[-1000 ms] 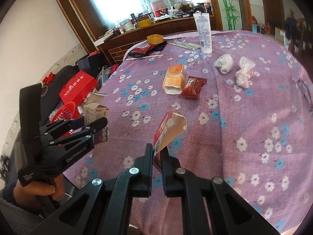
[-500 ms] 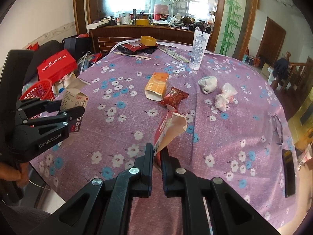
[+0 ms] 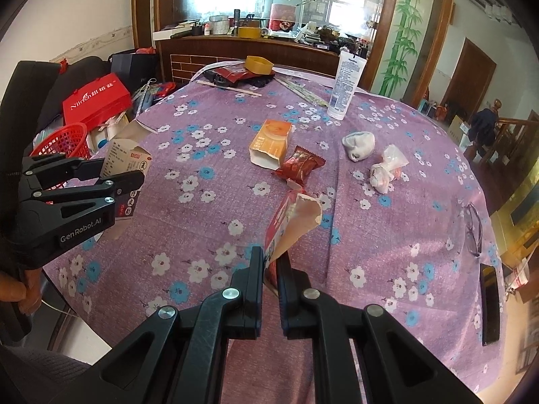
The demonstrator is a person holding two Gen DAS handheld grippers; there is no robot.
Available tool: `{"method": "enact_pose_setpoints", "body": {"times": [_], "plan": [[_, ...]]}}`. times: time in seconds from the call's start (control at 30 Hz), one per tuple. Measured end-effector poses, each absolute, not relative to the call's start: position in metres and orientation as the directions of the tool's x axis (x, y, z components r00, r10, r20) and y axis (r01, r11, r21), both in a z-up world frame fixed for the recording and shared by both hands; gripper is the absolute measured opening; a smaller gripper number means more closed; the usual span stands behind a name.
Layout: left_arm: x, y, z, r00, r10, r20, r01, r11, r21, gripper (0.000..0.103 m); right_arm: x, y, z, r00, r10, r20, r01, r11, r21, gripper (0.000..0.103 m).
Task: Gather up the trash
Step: 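Lift the medicine box with left tool while right tool lifts the carton, then move both items over the red basket and open both tools to release them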
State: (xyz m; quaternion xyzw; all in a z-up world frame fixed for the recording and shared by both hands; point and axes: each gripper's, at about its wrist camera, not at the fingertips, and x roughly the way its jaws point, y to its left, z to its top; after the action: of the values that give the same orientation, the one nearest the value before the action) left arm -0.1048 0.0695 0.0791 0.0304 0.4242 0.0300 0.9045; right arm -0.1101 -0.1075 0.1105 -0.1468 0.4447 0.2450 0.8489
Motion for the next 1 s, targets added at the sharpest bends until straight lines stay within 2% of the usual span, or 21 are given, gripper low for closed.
{"method": "enact_pose_setpoints", "body": {"times": [0.8, 1.0], "plan": [[-0.113, 0.092, 0.077, 0.629, 0.112, -0.769, -0.098, 0.993, 0.064, 0.033, -0.114, -0.080, 0.107, 0.456, 0.319, -0.830, -0.603, 0.797, -0.025, 0.009], [-0.119, 0.109, 0.086, 0.637, 0.115, -0.762, -0.135, 0.990, 0.036, 0.033, -0.112, -0.071, 0.115, 0.427, 0.384, -0.819, -0.630, 0.776, 0.036, 0.009]]}}
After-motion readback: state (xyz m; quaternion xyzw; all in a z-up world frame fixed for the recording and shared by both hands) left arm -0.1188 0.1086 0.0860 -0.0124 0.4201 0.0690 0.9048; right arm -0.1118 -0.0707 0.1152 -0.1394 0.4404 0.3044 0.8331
